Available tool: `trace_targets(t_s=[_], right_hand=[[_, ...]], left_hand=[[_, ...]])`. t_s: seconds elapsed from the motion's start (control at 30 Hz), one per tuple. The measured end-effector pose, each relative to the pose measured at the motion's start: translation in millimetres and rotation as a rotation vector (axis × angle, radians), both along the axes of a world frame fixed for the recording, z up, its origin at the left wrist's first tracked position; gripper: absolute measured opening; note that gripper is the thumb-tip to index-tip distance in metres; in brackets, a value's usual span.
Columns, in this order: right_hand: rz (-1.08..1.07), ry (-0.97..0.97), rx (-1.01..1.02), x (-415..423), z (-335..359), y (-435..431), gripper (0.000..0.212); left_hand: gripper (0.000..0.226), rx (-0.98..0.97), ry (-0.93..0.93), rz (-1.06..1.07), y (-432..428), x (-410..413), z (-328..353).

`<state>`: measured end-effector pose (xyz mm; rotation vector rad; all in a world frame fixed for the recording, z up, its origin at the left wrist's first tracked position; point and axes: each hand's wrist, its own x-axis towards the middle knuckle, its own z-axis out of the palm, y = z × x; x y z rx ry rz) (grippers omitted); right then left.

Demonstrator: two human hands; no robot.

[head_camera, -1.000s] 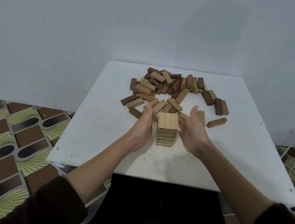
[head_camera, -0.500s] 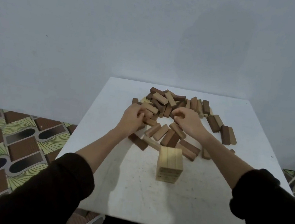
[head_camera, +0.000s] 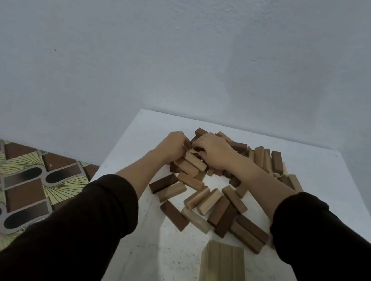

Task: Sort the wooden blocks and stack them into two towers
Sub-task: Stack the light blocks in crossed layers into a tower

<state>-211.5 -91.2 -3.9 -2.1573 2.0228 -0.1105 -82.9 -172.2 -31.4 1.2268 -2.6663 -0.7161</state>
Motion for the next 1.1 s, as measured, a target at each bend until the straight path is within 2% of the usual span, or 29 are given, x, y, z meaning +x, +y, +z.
trace_targets(t_s=[0.1, 0.23, 0.43, 0.57, 0.73, 0.93, 1.1], right_hand=[[0.006, 0.153, 0.051, -1.5, -10.3, -9.7, 0.027], [-0.003, 0.219, 0.044, -1.6, -17.5, -18.3, 0.023], [0.086, 0.414, 0.034, 1.5, -8.8, -21.8, 0.042], [0.015, 0.338, 0.073, 0.9, -11.7, -20.1, 0.041], [-0.045, 0.331, 0.039, 2.3, -9.2, -23.9, 0.024], [-0.066, 0.364, 0.118, 4.8, -7.5, -30.2, 0.03], [-0.1, 0.321, 0.109, 5.8, -5.4, -27.9, 0.03]], left_hand=[[0.025, 0.014, -0.025, -0.01, -7.8, 0.2, 1.6], [0.013, 0.019, -0.056, -0.049, -11.0, 1.3, 3.5], [0.034, 0.069, -0.084, -0.087, -13.1, -1.5, 8.2], [0.042, 0.084, -0.117, -0.11, -14.5, 0.8, 5.9], [0.046, 0.061, -0.111, -0.091, -13.0, -0.4, 1.9], [0.068, 0.1, -0.146, -0.134, -12.0, -5.4, -0.7], [0.068, 0.092, -0.144, -0.14, -10.5, -6.1, 2.1]])
